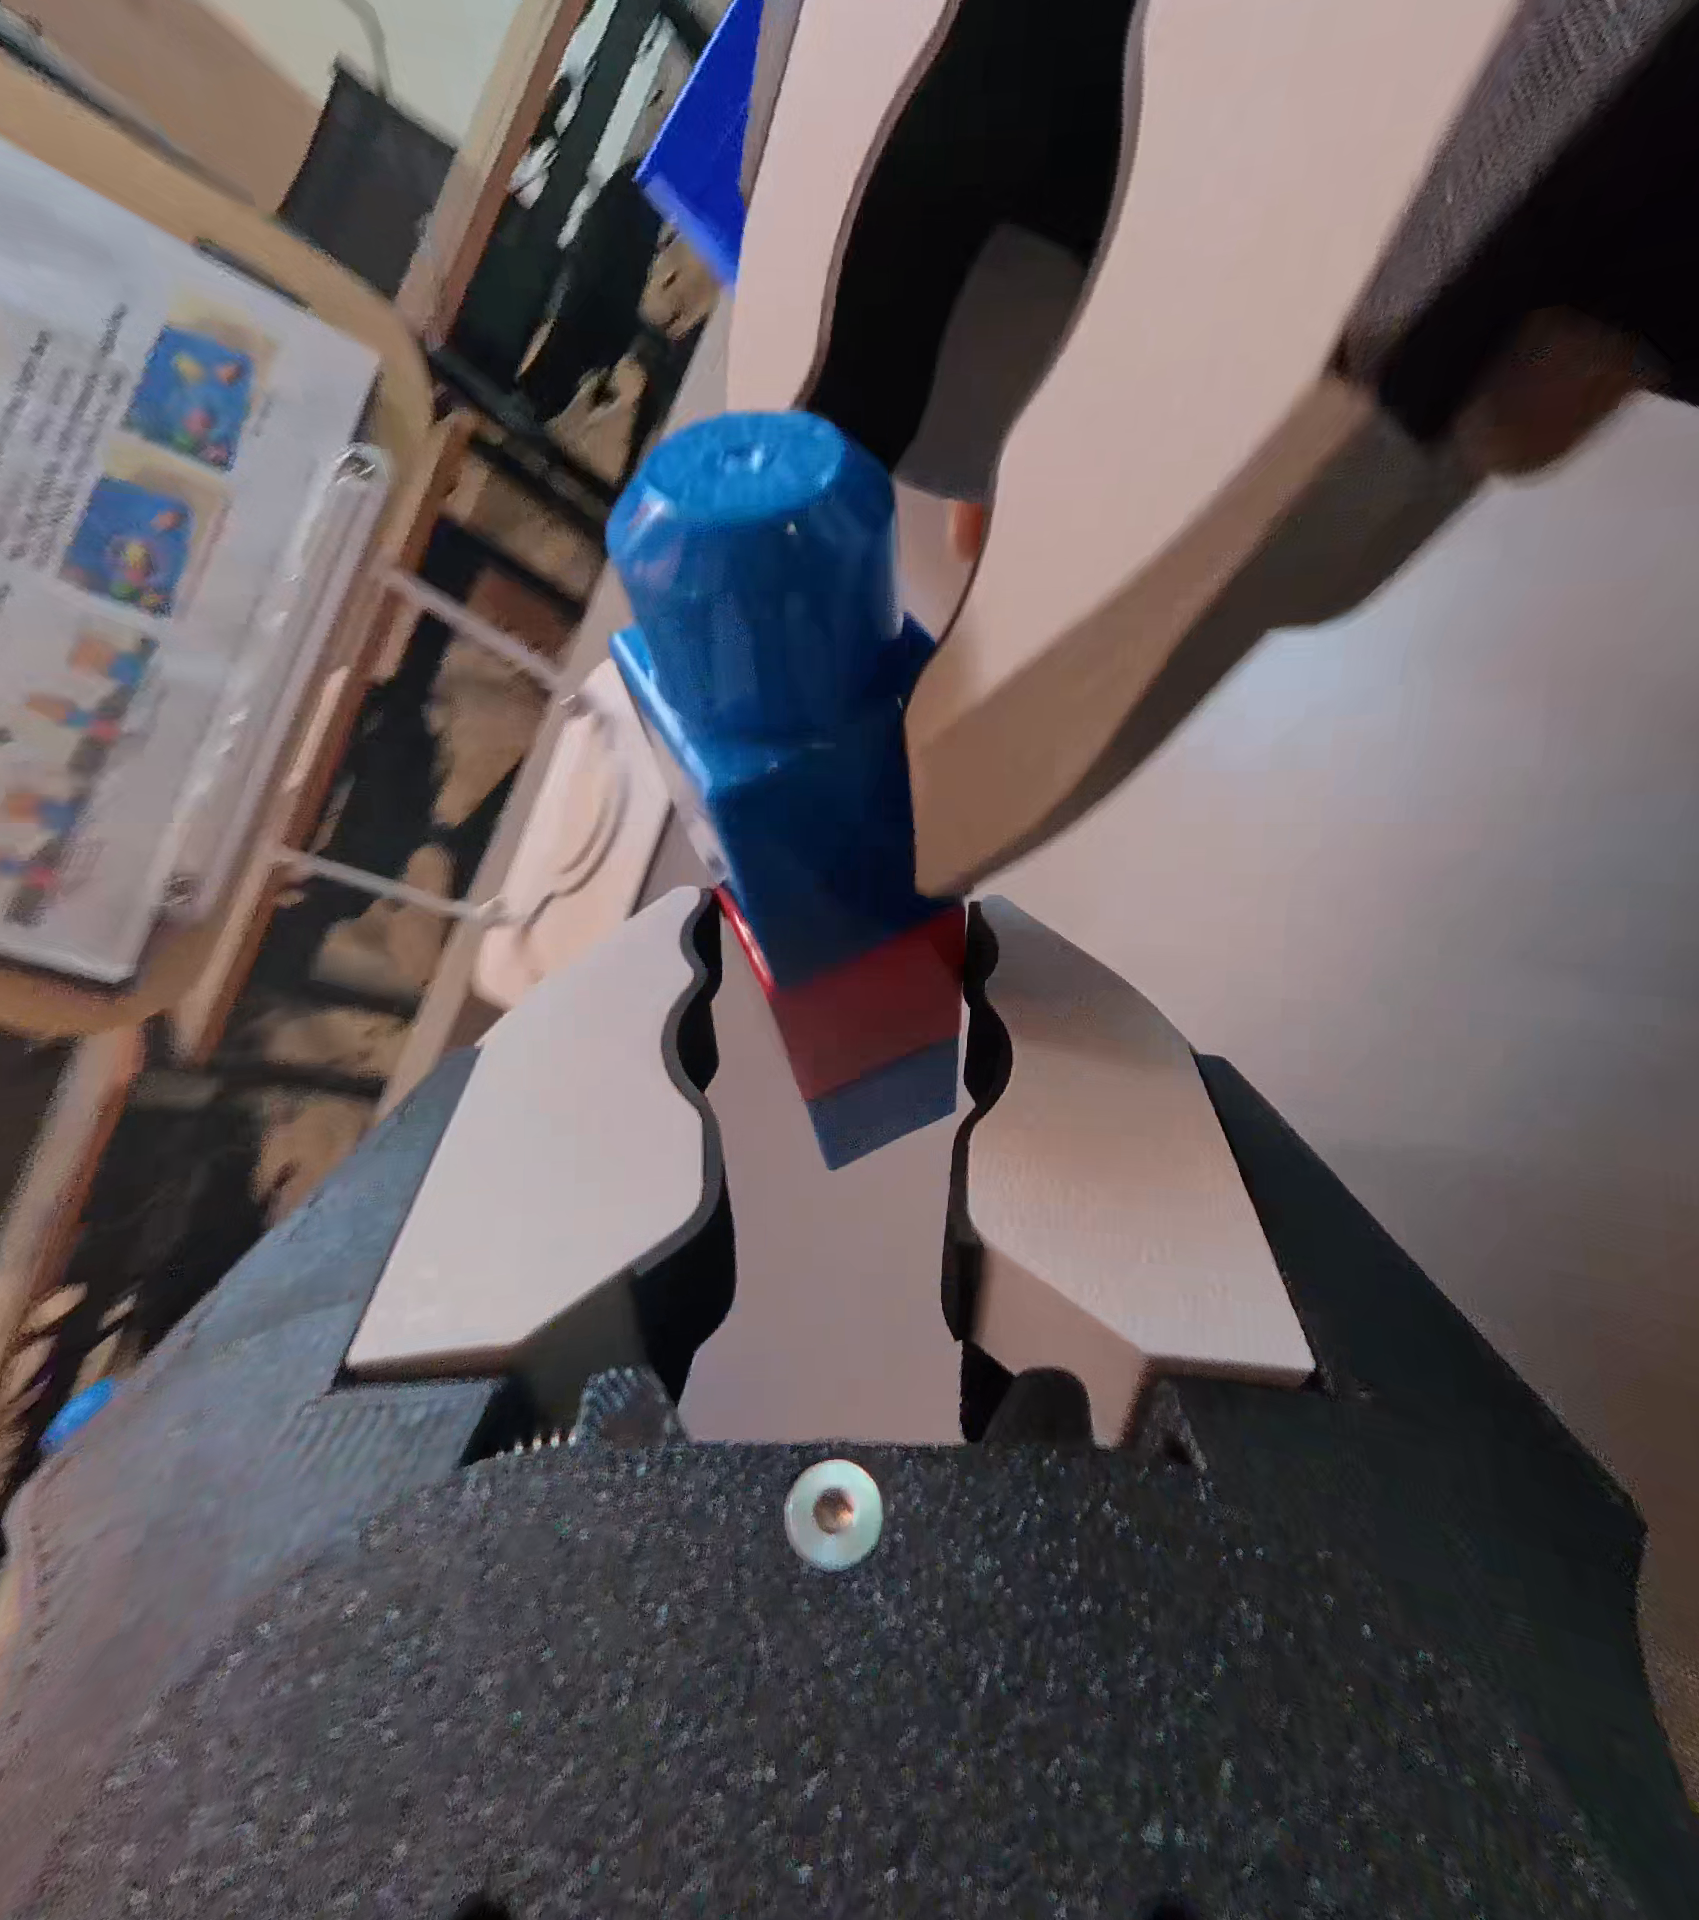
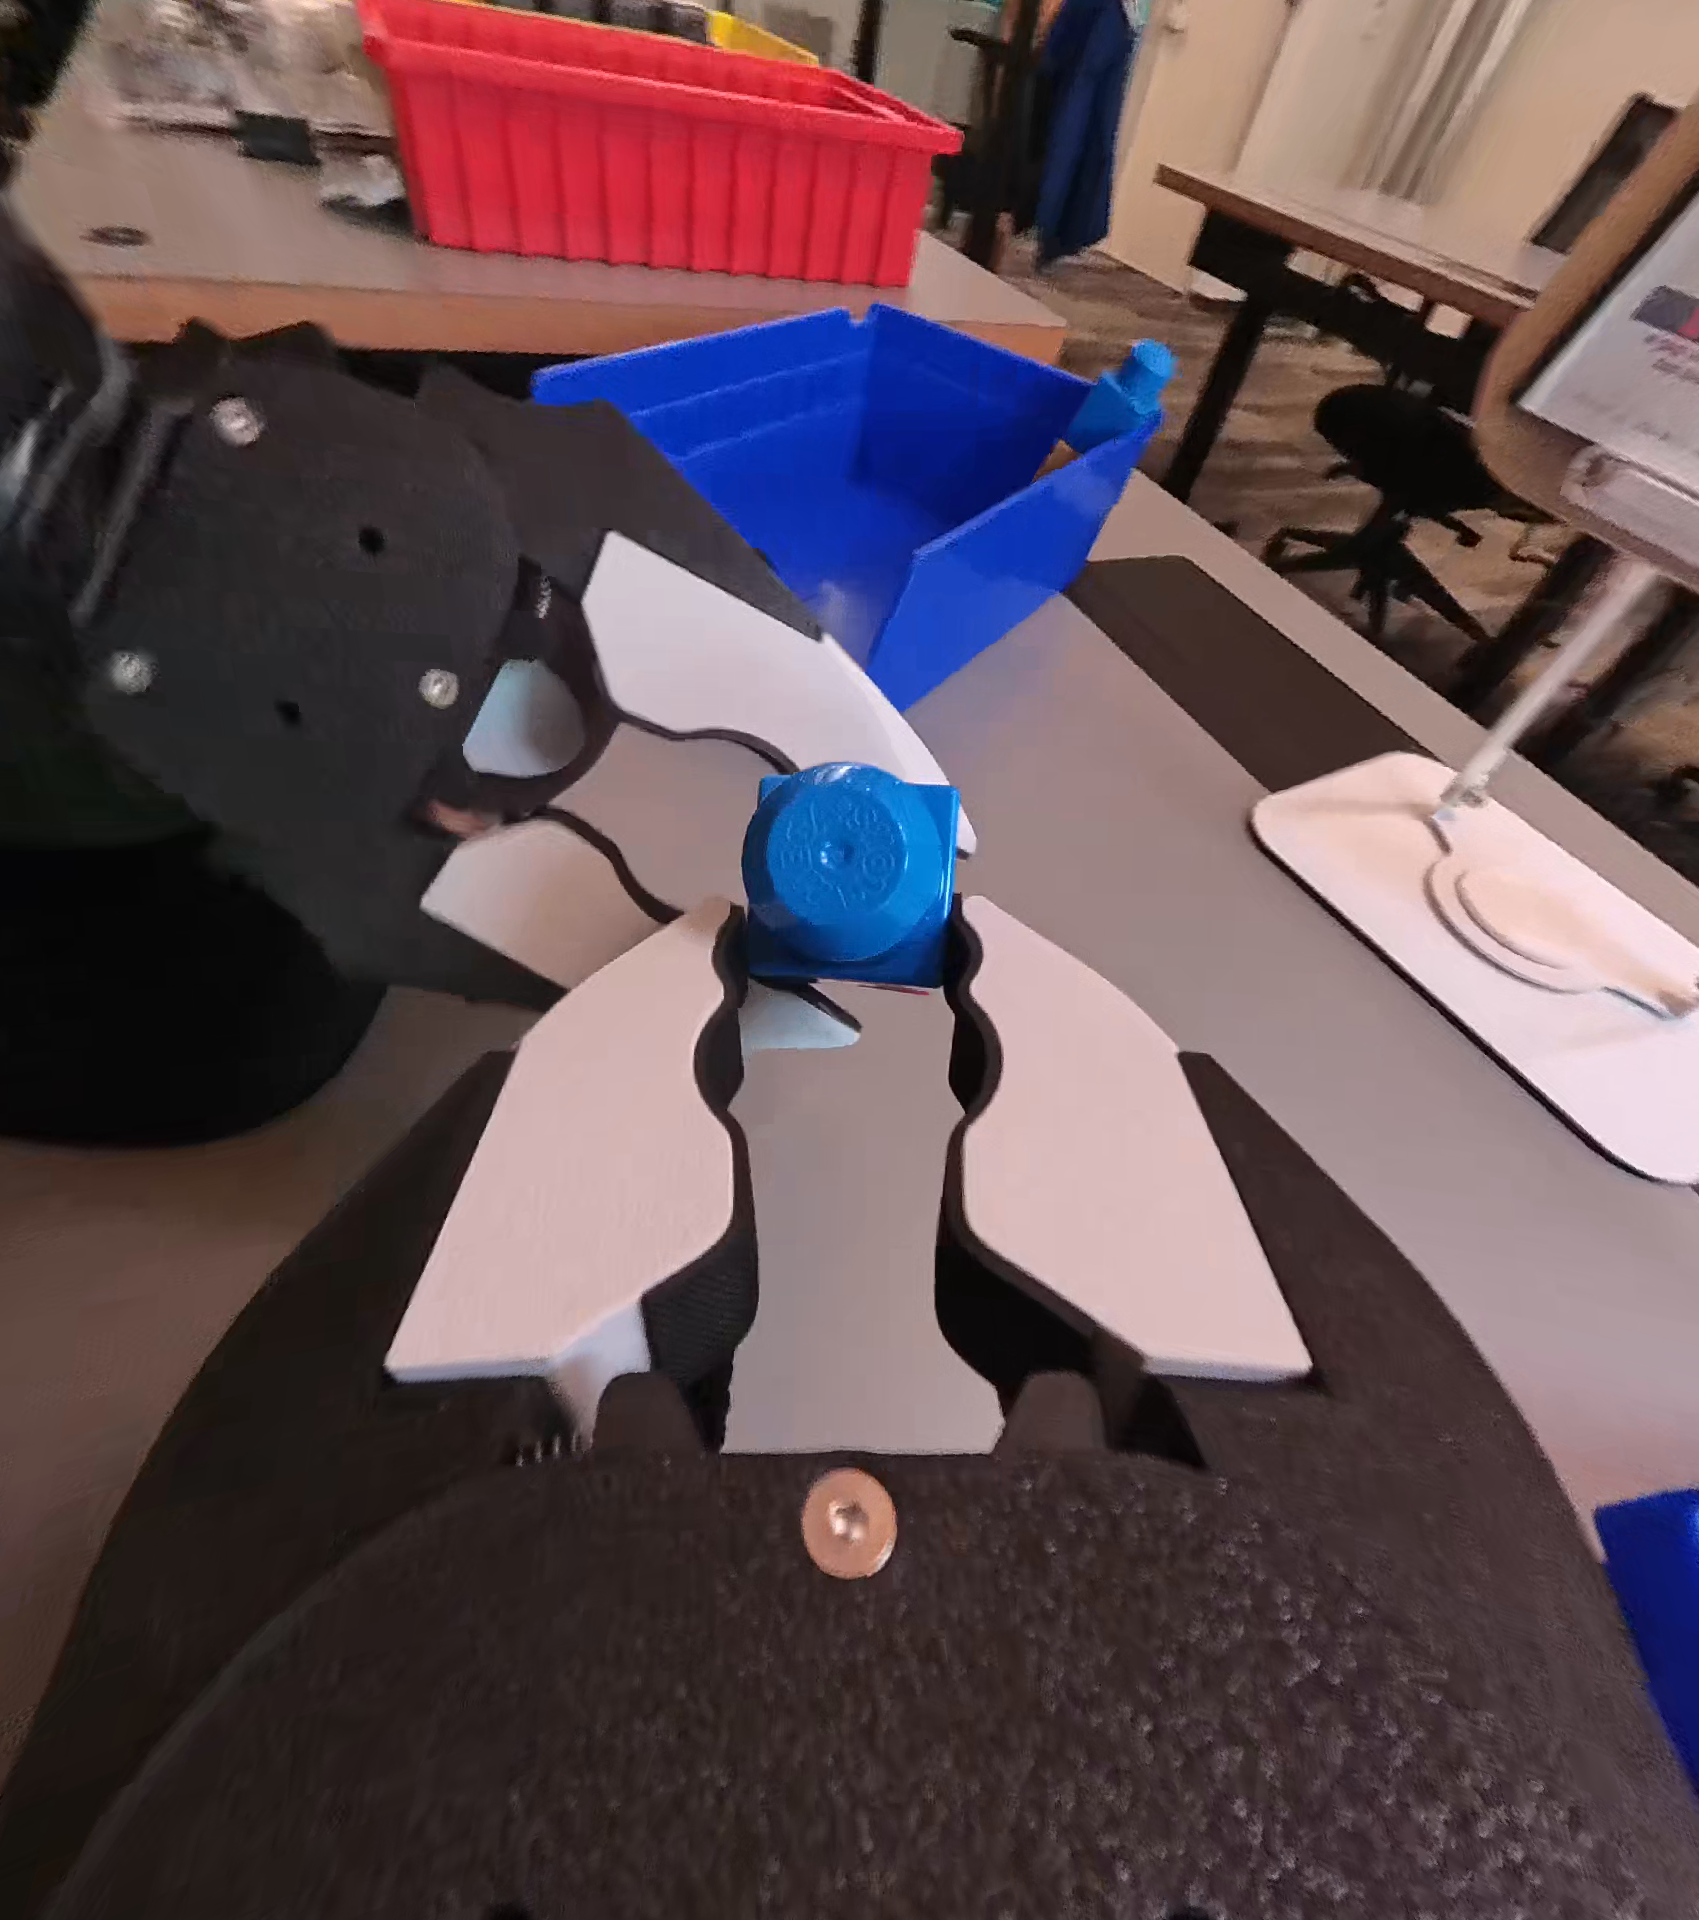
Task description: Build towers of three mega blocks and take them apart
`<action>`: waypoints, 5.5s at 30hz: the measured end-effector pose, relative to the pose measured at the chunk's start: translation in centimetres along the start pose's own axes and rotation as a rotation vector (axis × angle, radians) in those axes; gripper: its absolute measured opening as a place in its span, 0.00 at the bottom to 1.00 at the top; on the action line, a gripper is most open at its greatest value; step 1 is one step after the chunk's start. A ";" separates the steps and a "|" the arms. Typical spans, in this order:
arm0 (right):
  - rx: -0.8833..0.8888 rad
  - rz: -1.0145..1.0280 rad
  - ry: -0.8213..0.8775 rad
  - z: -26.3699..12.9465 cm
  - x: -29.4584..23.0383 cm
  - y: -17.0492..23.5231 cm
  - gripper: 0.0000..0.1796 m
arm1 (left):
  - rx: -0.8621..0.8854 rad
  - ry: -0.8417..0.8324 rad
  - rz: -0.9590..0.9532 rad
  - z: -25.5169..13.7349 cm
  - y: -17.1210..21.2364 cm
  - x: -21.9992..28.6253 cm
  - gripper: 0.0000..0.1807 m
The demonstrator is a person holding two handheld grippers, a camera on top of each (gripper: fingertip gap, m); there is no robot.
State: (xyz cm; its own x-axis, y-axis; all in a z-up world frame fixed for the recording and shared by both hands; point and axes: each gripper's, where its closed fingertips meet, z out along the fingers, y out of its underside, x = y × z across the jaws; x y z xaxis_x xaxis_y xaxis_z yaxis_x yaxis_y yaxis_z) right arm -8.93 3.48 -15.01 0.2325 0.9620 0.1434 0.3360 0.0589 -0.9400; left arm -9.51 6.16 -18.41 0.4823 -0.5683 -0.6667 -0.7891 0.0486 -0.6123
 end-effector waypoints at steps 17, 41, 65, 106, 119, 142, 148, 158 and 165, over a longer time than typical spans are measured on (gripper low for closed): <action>0.113 -0.010 -0.393 -3.0 -2.7 1.2 0.20 | 0.229 0.502 -0.181 -2.8 -0.6 4.8 0.24; -0.379 0.036 0.497 -20.1 26.6 4.2 0.18 | 0.170 0.440 -0.345 -2.2 4.1 2.2 0.23; -1.180 0.428 0.518 -20.8 33.6 21.3 0.18 | 0.151 0.448 -0.338 -1.9 4.7 2.7 0.23; -0.252 -0.067 -0.394 -0.1 -1.7 0.8 0.16 | 0.278 0.457 -0.303 -2.3 2.4 3.7 0.23; -0.217 0.018 0.108 -12.4 18.7 -4.1 0.17 | 0.118 0.337 -0.336 -0.9 5.6 1.6 0.22; -0.931 0.331 0.503 -14.8 40.1 17.3 0.17 | 0.055 0.301 -0.391 0.3 7.2 1.3 0.22; -0.979 0.348 0.330 -10.4 38.7 18.5 0.17 | 0.059 0.313 -0.400 0.3 7.2 1.4 0.22; -0.780 0.360 0.292 -8.9 38.8 16.9 0.25 | 0.081 0.316 -0.401 0.2 6.8 1.6 0.22; -0.278 0.150 0.137 -6.0 30.1 3.6 0.25 | 0.169 0.295 -0.426 -0.4 5.1 1.0 0.22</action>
State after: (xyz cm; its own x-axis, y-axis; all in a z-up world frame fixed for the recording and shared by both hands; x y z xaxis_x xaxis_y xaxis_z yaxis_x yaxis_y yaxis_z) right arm 4.70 31.03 -12.21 0.4121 0.9086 0.0683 0.5204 -0.1732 -0.8362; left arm -13.18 5.53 -22.02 0.5995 -0.7717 -0.2121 -0.4633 -0.1186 -0.8782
